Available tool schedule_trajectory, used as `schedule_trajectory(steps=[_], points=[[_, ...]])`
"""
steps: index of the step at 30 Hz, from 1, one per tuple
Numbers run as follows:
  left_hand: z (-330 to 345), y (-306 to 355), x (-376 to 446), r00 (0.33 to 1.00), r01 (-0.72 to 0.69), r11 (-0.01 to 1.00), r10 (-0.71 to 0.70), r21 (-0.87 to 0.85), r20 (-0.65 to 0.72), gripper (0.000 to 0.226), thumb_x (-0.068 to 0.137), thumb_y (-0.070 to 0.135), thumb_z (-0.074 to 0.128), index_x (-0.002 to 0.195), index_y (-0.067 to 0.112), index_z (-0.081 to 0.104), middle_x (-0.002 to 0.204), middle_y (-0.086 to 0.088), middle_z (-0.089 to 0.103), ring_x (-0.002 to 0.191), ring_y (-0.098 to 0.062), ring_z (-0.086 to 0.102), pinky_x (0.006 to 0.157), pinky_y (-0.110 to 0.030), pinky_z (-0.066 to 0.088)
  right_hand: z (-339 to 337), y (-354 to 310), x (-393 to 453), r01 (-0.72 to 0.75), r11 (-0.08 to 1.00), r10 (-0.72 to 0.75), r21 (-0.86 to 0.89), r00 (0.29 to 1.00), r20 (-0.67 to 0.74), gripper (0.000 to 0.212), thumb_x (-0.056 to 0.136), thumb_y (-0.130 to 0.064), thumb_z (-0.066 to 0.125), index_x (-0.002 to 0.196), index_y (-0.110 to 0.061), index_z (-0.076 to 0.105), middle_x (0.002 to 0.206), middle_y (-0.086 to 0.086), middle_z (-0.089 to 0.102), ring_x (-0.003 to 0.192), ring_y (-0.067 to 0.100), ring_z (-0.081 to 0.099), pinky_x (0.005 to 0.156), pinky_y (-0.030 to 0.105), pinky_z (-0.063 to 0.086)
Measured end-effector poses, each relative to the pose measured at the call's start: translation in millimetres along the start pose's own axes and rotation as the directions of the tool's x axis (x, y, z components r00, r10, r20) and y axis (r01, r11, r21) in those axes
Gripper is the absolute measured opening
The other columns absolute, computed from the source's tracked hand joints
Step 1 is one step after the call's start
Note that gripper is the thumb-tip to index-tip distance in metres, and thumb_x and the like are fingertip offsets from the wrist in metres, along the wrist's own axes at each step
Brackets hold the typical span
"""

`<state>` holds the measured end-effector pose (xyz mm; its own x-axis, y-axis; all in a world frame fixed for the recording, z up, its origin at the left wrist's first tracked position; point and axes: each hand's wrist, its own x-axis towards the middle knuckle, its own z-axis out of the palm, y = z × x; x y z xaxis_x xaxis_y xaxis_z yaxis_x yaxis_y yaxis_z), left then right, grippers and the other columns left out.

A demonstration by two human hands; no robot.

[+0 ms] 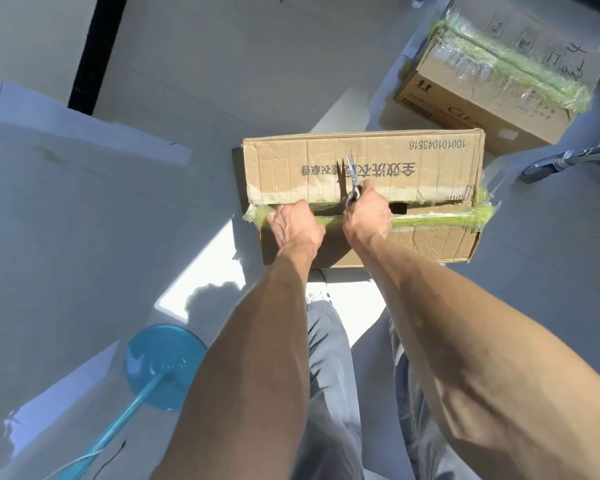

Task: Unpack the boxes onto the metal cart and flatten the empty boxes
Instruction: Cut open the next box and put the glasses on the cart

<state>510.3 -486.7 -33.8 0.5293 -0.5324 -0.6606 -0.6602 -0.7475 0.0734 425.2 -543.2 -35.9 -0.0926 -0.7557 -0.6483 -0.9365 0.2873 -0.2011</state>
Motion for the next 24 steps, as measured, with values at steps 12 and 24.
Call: schedule_trajectory(steps=[12, 24], points=[[35, -19, -18, 0.577, 0.805, 0.212, -0.494, -0.554, 0.650, 0.108, 0.063, 0.086, 0.056, 0.142, 0.014, 0.044, 0.147, -0.012, 0.044, 0.130, -0.035, 0.047, 0.110, -0.050, 0.037, 0, 14, -21, 0.003, 0.974, 0.026, -0.227, 0.992, 0.126, 0.028, 0.098, -0.017, 0.049, 0.126, -0.014, 0.049, 0.102, 0.009, 0.064, 0.096, 0.028, 0.058, 0.095, 0.042, 0.038], [33, -8, -30, 0.752, 0.513, 0.286, -0.605, -0.810, 0.262, 0.054, 0.080, 0.010, 0.059, 0.132, 0.005, 0.045, 0.121, -0.020, 0.061, 0.112, -0.035, 0.059, 0.102, -0.044, 0.046, -29, 59, -31, 0.135, 0.975, -0.124, -0.177, 0.990, 0.074, 0.024, 0.094, -0.013, 0.050, 0.118, -0.014, 0.046, 0.086, 0.005, 0.064, 0.080, 0.027, 0.057, 0.099, 0.046, 0.040]])
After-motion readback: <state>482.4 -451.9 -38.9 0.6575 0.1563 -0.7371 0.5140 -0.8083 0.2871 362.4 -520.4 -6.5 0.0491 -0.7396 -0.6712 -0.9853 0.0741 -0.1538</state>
